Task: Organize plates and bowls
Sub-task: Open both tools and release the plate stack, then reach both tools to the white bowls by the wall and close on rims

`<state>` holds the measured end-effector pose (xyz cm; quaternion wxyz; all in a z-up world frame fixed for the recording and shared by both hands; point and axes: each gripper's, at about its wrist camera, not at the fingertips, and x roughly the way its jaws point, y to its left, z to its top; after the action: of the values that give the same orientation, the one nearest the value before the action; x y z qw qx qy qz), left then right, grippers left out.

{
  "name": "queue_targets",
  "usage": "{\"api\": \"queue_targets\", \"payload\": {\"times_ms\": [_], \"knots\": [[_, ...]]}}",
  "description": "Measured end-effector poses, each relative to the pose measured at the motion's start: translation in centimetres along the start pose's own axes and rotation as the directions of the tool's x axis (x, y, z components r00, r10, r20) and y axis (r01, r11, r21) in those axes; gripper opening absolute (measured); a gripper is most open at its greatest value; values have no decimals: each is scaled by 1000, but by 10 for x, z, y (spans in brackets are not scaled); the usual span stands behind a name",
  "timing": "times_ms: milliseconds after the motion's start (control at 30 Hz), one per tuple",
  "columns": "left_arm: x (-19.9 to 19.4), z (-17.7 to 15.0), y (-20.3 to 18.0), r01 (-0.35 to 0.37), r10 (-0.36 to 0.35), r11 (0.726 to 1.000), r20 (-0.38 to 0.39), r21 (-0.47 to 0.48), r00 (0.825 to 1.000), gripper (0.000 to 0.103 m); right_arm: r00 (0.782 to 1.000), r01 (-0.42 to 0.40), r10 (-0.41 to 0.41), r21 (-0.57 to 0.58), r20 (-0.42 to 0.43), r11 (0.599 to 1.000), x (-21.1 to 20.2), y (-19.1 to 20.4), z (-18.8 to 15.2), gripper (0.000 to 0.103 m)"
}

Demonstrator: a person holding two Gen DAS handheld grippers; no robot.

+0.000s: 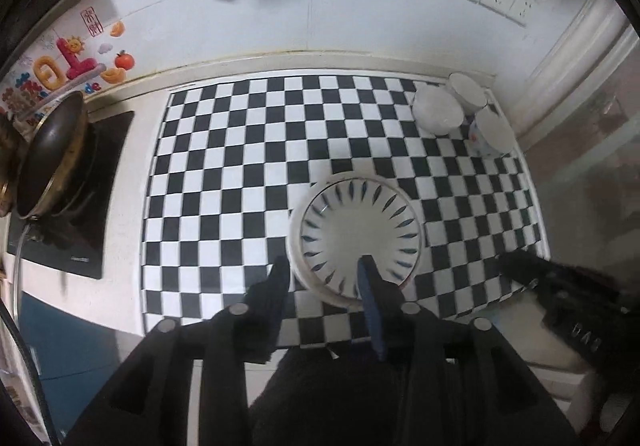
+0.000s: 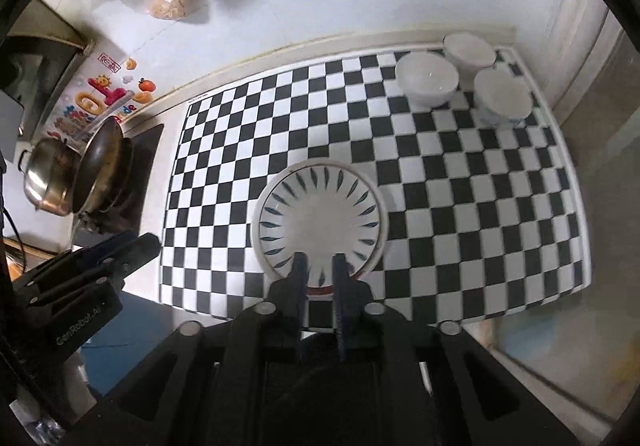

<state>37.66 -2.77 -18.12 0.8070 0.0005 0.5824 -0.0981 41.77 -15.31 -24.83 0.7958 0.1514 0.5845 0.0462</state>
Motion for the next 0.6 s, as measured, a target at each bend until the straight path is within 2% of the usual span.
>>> {"api": "queue_targets", "payload": {"times_ms": [33,67,100,200,367,467,600], "knots": [[4,4,0,12,-12,1000,-4,-7,1000,35,1000,-19,19,15,1,1000,2,-4,2,43],[6,8,1,19,-19,1000,-4,-18,1000,35,1000,-29,28,21,5,999,4,-7,4,60],[10,13,0,20,-20,999,2,-26,1000,35,999,-38,38,28,12,999,5,-10,6,66],[23,30,-5,11,-11,999,10,-41,1000,35,998,-52,50,49,28,997,10,-23,20,66],[58,69,-28,-10,9,999,-8,-39,1000,35,996,-61,53,113,72,992,25,-71,68,67],[93,104,-49,16,-18,999,-47,-33,999,35,995,-60,45,174,85,983,43,-114,108,67],[152,161,-81,56,-59,998,-150,-21,987,35,998,-39,27,210,59,977,82,-169,175,67]]}}
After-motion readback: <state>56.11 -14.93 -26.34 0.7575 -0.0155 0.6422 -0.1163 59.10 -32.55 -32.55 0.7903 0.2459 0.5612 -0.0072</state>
